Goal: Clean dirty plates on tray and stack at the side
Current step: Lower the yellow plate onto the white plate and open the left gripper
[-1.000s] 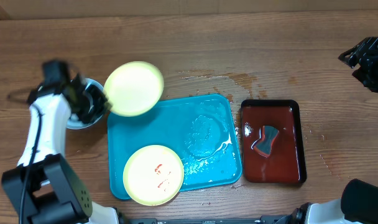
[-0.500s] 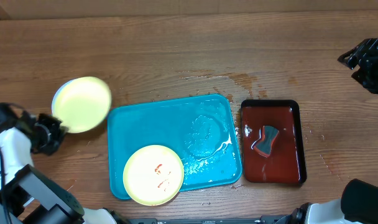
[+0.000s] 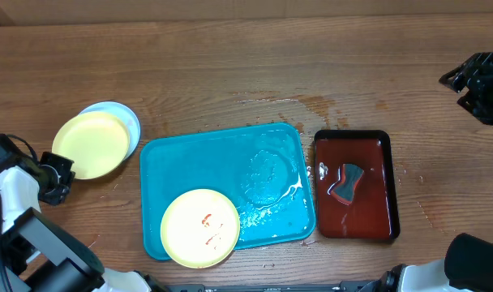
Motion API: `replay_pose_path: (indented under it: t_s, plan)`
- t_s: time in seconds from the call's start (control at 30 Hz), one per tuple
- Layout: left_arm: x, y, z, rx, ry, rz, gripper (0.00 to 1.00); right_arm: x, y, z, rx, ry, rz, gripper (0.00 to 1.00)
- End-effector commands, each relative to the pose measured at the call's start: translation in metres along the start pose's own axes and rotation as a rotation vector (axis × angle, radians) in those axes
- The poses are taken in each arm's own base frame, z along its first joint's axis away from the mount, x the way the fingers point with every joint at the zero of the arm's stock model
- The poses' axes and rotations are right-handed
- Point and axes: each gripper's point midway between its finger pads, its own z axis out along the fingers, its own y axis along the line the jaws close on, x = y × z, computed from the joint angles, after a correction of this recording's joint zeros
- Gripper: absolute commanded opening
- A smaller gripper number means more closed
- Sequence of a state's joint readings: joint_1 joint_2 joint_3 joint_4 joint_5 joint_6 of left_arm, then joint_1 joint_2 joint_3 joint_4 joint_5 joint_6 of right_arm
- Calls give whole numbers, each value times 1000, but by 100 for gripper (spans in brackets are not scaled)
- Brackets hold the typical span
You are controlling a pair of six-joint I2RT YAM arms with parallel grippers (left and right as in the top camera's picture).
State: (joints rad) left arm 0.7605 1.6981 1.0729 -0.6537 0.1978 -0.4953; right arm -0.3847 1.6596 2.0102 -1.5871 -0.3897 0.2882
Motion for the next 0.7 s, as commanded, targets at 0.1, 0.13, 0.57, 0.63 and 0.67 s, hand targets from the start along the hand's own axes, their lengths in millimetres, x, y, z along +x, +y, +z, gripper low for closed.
replay_pose_path:
  t_s: [0.1, 0.13, 0.57, 0.63, 0.67]
  plan:
    - [2, 4, 20, -28, 22, 1, 13, 1, 6, -13, -19, -28, -22, 57]
    - [2, 2, 21, -22, 23, 15, 16, 2, 6, -13, -18, -26, -21, 57]
    - [21, -74, 14, 60, 21, 286, 63, 5, 5, -13, -13, -13, -23, 57]
    - [23, -80, 11, 62, 26, 299, 76, 7, 4, -13, -10, -7, -32, 57]
    - [22, -81, 8, 62, 28, 299, 78, 8, 4, -13, -9, -3, -33, 57]
